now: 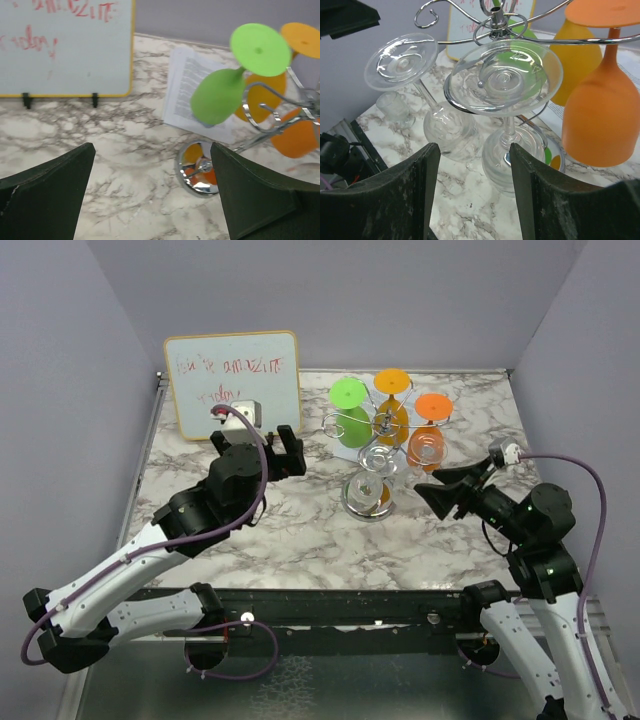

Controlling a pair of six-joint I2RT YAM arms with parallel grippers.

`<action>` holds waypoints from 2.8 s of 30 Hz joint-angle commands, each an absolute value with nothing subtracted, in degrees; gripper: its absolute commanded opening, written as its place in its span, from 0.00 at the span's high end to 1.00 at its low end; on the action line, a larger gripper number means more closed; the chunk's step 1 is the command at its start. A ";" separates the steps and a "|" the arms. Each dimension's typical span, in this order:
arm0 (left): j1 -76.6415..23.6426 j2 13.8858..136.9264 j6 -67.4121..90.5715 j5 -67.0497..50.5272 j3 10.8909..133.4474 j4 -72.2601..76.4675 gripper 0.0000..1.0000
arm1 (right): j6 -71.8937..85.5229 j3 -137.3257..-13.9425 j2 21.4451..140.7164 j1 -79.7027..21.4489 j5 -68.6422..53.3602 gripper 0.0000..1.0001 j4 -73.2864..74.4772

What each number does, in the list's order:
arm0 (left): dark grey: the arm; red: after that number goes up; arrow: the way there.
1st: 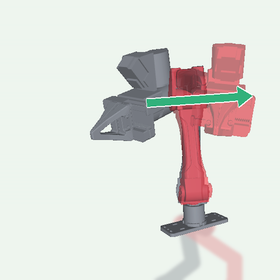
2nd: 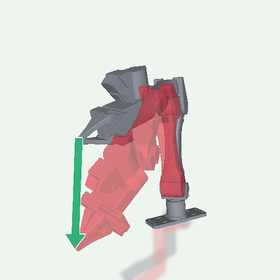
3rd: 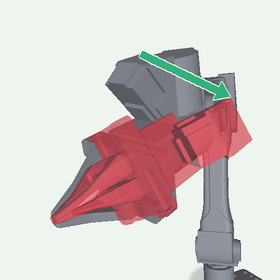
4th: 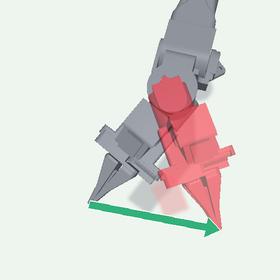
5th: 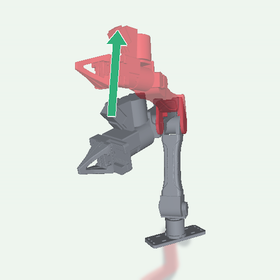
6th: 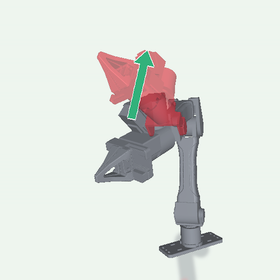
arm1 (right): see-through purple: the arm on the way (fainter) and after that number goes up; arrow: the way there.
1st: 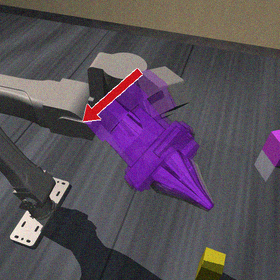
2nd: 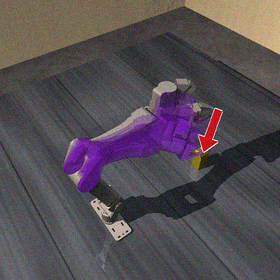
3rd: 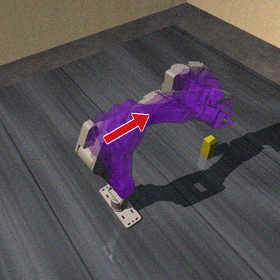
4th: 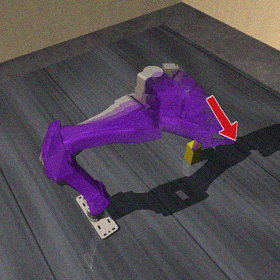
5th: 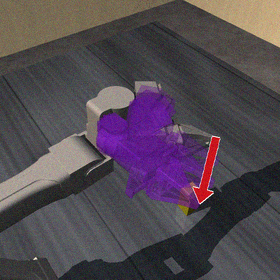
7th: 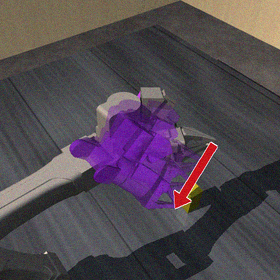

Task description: Place the wine glass upside down on the wine glass rack

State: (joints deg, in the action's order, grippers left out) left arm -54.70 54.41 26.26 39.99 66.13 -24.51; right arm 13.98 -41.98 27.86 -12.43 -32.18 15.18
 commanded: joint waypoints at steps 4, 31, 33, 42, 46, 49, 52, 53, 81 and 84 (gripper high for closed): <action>-52.02 54.92 35.17 52.44 65.18 -42.98 0.01 | 16.16 -48.38 25.35 -12.69 -23.05 0.38 28.95; -15.47 63.55 39.69 25.44 49.53 -45.39 0.36 | 19.74 -57.11 25.88 -12.57 2.99 0.39 22.72; -15.47 62.58 39.68 24.89 49.78 -45.91 0.36 | 20.60 -57.05 26.68 -12.73 3.10 0.39 21.91; -15.47 58.11 40.49 21.40 51.17 -50.30 0.38 | 22.96 -55.66 27.94 -12.72 2.15 0.39 18.17; -15.47 56.38 44.56 21.32 48.31 -50.31 0.45 | 24.14 -54.48 28.48 -12.71 1.88 0.40 15.94; -15.47 56.34 45.99 22.62 47.32 -50.59 0.49 | 24.02 -55.17 29.15 -12.65 3.49 0.40 15.00; -15.47 55.69 47.42 23.34 47.07 -50.96 0.50 | 23.70 -56.16 29.72 -12.68 5.09 0.40 14.00; -15.47 55.51 47.86 23.71 46.95 -51.07 0.50 | 23.65 -56.36 29.82 -12.63 5.37 0.40 13.74; -15.47 53.97 38.62 13.26 59.47 -44.61 1.00 | 29.72 -66.28 45.52 -12.73 -18.63 0.42 11.12; -15.47 53.20 38.32 11.45 64.16 -39.69 1.00 | 32.66 -68.48 50.19 -12.71 -28.80 0.43 5.44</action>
